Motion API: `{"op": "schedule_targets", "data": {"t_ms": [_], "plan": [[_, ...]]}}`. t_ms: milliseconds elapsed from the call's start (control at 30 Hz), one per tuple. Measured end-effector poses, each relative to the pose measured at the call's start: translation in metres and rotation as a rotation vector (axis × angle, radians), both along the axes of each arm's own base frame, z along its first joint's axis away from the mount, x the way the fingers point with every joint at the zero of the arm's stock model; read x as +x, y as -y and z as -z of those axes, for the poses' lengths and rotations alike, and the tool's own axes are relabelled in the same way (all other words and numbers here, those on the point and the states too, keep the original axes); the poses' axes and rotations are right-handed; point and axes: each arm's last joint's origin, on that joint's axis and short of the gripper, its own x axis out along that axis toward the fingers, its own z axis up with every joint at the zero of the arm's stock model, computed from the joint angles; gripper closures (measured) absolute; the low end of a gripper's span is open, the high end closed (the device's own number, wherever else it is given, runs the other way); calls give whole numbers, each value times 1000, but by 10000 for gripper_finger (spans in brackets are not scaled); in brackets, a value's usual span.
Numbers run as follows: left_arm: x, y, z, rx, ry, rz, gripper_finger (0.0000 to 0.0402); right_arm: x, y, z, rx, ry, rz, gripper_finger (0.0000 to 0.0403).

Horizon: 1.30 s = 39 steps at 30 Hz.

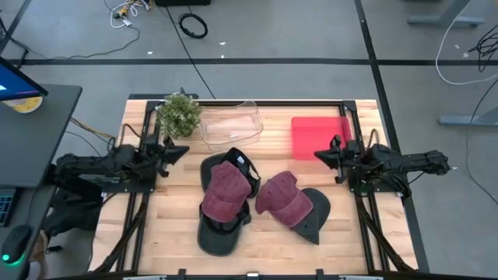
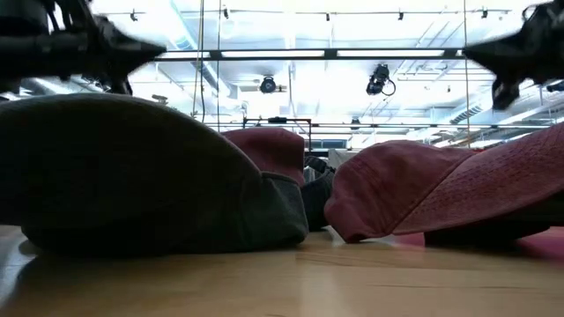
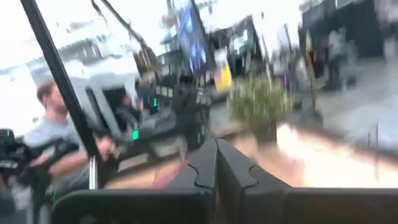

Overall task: Pick & Place hat
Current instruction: Put the right red cap into the red bin

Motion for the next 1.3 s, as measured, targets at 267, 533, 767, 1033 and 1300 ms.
{"op": "schedule_targets", "data": {"t_ms": [267,533,767,1033,1300], "plan": [[-7,0,-84,275,-58,-60,399,-3,1,-73,-222,30,95,399],[2,-2,-183,345,-140,-168,399,9,2,-180,-399,84,218,400],[0,-2,-245,354,-50,-183,399,15,1,-233,-174,212,154,389],[11,0,-254,353,-92,-111,393,41,-2,-250,-177,-23,121,317],[31,-1,-235,254,-270,-120,320,79,-4,-270,-110,-408,85,205]]}}
